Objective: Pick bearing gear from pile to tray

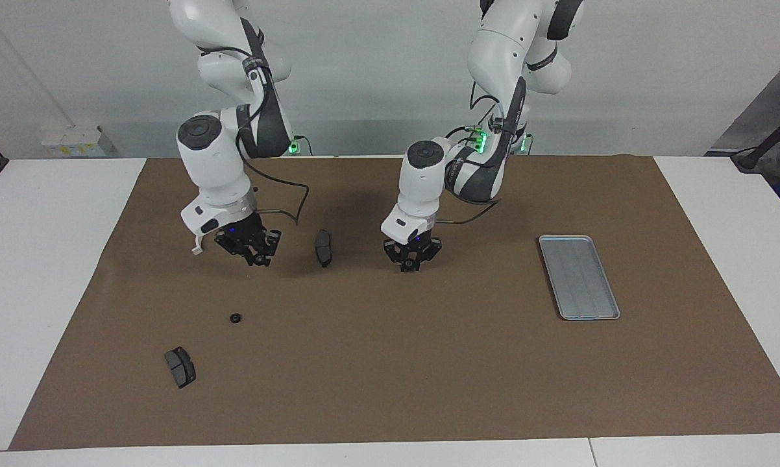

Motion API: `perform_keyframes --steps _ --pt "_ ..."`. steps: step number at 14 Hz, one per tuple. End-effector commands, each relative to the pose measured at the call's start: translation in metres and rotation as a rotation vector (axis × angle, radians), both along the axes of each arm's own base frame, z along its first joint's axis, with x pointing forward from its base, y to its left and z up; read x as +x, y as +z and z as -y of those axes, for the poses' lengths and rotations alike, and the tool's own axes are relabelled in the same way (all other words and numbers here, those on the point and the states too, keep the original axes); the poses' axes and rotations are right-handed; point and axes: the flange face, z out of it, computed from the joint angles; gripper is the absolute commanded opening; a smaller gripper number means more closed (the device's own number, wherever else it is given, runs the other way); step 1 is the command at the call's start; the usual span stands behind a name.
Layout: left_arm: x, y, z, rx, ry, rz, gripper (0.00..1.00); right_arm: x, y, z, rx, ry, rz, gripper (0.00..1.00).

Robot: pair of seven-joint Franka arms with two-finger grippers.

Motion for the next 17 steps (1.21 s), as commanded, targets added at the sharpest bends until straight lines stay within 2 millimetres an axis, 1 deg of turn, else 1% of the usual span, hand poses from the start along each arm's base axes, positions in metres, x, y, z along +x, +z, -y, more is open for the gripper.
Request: perform_keyframes --steps 1,2,3,4,5,6,7,8,9,10,12,13,14,15,16,17 --pt "0.043 0.042 -0.053 0.014 0.070 0.020 0.07 -0.011 -0.009 -0.064 0.031 -0.061 0.024 0.00" --pt "0.054 0.057 -0.076 0.006 0.088 0.031 0.06 -0.016 -0.015 -0.088 0.035 -0.076 0.026 0.00" --pt "0.061 0.064 -0.095 0.012 0.088 0.032 0.04 -0.020 -0.018 -0.118 0.040 -0.081 0.028 0.00" --pt "0.072 0.067 -0.124 0.024 0.088 0.025 0.02 -0.021 -0.021 -0.144 0.047 -0.104 0.027 0.00" --pt "0.079 0.068 -0.151 0.038 0.078 0.012 0.02 -0.021 -0.022 -0.161 0.054 -0.122 0.029 0.00" --pt "0.084 0.067 -0.172 0.044 0.048 -0.006 0.00 -0.022 -0.024 -0.179 0.059 -0.128 0.029 0.00" --pt "0.090 0.063 -0.200 0.049 0.019 -0.027 0.00 -0.022 -0.024 -0.194 0.065 -0.134 0.032 0.00" --pt "0.093 0.061 -0.228 0.049 -0.006 -0.042 0.00 -0.025 -0.028 -0.207 0.067 -0.144 0.028 0.00" --pt "0.093 0.055 -0.250 0.042 -0.012 -0.061 0.00 -0.031 -0.036 -0.222 0.052 -0.131 0.027 0.00" --pt "0.090 0.051 -0.268 0.045 -0.017 -0.073 0.00 -0.036 -0.048 -0.238 0.031 -0.122 0.029 0.00" --pt "0.083 0.044 -0.287 0.054 -0.058 -0.094 0.00 -0.035 -0.070 -0.254 -0.012 -0.150 0.041 0.03" --pt "0.079 0.038 -0.296 0.058 -0.073 -0.108 0.00 -0.034 -0.077 -0.256 -0.022 -0.155 0.044 0.06" --pt "0.073 0.034 -0.298 0.061 -0.092 -0.116 0.00 -0.035 -0.078 -0.258 -0.013 -0.155 0.050 0.27" --pt "0.065 0.027 -0.301 0.065 -0.105 -0.129 0.00 -0.036 -0.078 -0.258 -0.015 -0.154 0.048 0.65" --pt "0.058 0.023 -0.303 0.067 -0.116 -0.137 0.00 -0.036 -0.078 -0.260 -0.013 -0.155 0.048 1.00" --pt "0.054 0.018 -0.305 0.068 -0.124 -0.143 0.00 -0.032 -0.075 -0.256 -0.010 -0.159 0.053 1.00"
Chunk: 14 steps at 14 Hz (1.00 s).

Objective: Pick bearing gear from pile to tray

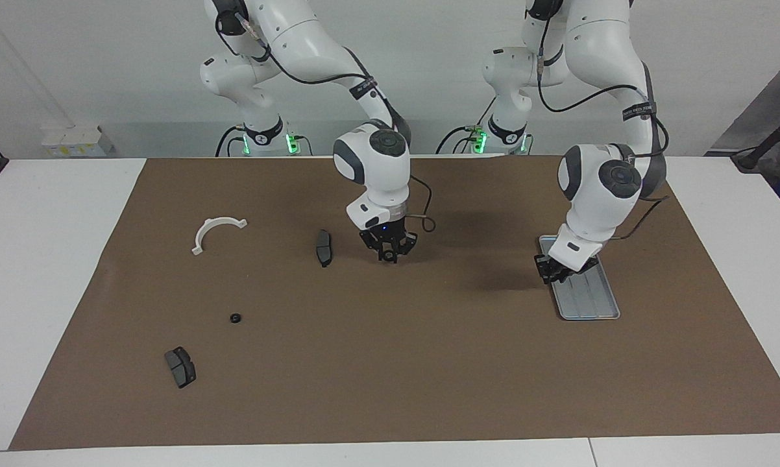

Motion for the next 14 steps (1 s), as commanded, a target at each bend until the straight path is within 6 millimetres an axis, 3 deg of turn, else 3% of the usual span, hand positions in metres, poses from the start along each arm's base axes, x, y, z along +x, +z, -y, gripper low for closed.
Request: perform_keyframes --steps 1,3,5,8,10,12,13,14 --pt "-0.025 -0.004 -0.007 -0.010 -0.027 -0.005 0.00 0.013 0.017 0.009 0.009 -0.018 0.034 1.00" --pt "-0.027 -0.009 -0.019 -0.011 -0.008 0.002 0.00 0.027 0.038 0.038 0.018 -0.047 0.055 1.00" --pt "-0.026 -0.010 -0.031 -0.011 -0.026 0.002 0.00 0.049 0.057 0.079 0.017 -0.042 0.079 1.00" --pt "-0.026 -0.012 -0.061 -0.011 -0.066 -0.001 0.02 0.071 0.066 0.136 -0.014 -0.017 0.068 1.00" --pt "-0.027 -0.012 -0.062 -0.011 -0.071 -0.004 0.52 0.085 0.063 0.179 -0.039 0.038 0.044 1.00" --pt "-0.027 -0.012 -0.057 -0.011 -0.077 -0.004 0.80 0.096 0.061 0.221 -0.055 0.083 0.025 1.00" --pt "-0.027 -0.012 -0.055 -0.011 -0.079 -0.002 1.00 0.101 0.059 0.239 -0.062 0.102 0.019 1.00" --pt "-0.026 -0.011 -0.055 -0.011 -0.082 0.001 1.00 0.105 0.056 0.257 -0.068 0.114 0.014 1.00"
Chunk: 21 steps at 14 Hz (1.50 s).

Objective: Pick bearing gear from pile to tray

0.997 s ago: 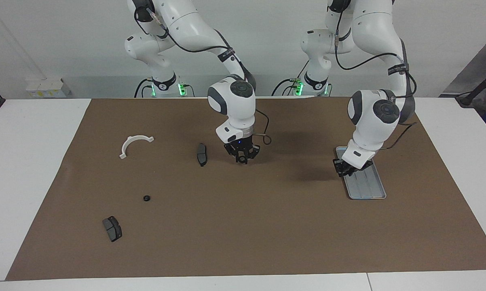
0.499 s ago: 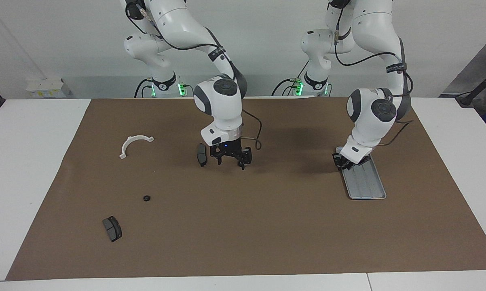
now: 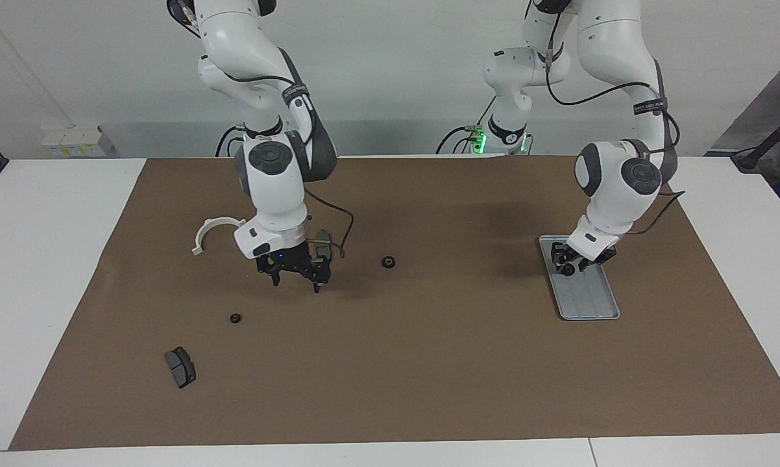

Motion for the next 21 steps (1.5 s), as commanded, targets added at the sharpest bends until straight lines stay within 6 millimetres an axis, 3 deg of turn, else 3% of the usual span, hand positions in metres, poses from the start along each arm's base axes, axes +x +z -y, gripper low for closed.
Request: perform_keyframes --steps 1,3,5,11,14,16,18,21 --pt "-0.007 0.007 0.003 -0.011 -0.007 0.025 1.00 0.005 -0.005 0.039 -0.013 0.054 -0.024 1.00" --pt "-0.003 0.009 0.019 -0.018 0.010 0.039 1.00 0.012 -0.010 0.068 -0.017 0.077 -0.027 1.00" --pt "-0.004 0.010 0.044 -0.023 0.069 0.061 1.00 0.018 -0.024 0.084 0.011 0.064 -0.040 1.00" --pt "-0.023 0.010 0.174 -0.110 0.244 0.203 1.00 0.049 -0.060 0.096 0.020 0.038 -0.055 1.00" --pt "-0.050 -0.011 0.237 -0.125 0.235 0.179 1.00 0.053 -0.075 0.111 0.018 0.018 -0.070 0.99" --pt "-0.058 -0.022 0.266 -0.167 0.261 0.210 1.00 0.053 -0.075 0.112 0.018 0.021 -0.070 0.90" --pt "-0.064 -0.029 0.279 -0.172 0.240 0.208 1.00 0.052 -0.078 0.112 0.017 0.040 -0.074 0.80" --pt "-0.070 -0.027 0.298 -0.203 0.213 0.237 1.00 0.050 -0.081 0.111 0.017 0.040 -0.080 0.56"
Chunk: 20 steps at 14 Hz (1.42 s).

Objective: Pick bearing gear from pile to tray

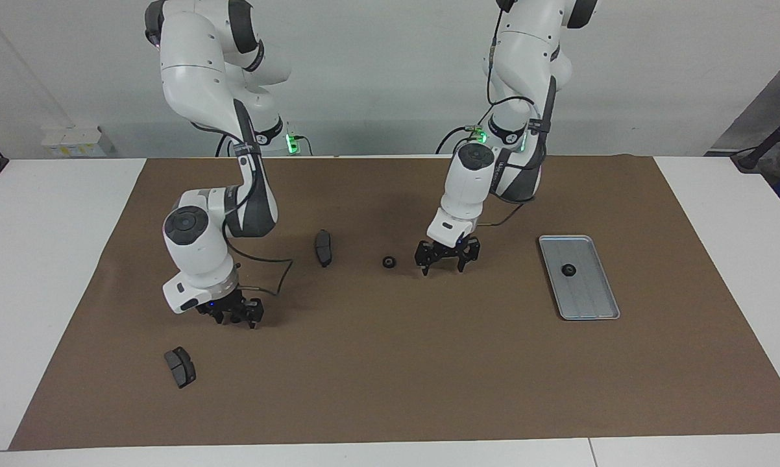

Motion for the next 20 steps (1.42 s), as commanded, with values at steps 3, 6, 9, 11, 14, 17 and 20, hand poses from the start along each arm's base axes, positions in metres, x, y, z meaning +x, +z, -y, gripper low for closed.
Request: perform_keyframes --steps 3,6,9,11,14,17,20 --pt "-0.007 0.009 0.030 -0.056 -0.006 0.058 1.00 0.002 -0.004 0.001 0.020 0.018 0.000 0.30" --pt "-0.014 0.013 0.059 -0.061 -0.049 0.062 1.00 0.003 -0.002 0.001 0.020 0.018 0.001 0.06" --pt "-0.017 0.022 0.080 -0.025 -0.096 0.036 1.00 0.004 0.005 -0.004 0.020 0.024 0.004 0.00" --pt "-0.017 0.027 0.096 0.004 -0.120 0.008 0.94 0.005 0.015 -0.001 0.021 0.022 0.016 0.00" --pt "-0.024 0.018 0.111 0.048 -0.169 -0.006 0.85 0.003 0.035 -0.010 0.025 0.032 0.042 0.00" --pt "-0.024 0.012 0.116 0.052 -0.179 -0.009 0.73 -0.003 0.059 -0.014 0.026 0.035 0.048 0.00" --pt "-0.035 0.007 0.124 0.057 -0.198 -0.018 0.69 -0.011 0.084 -0.013 0.025 0.031 0.024 0.00"
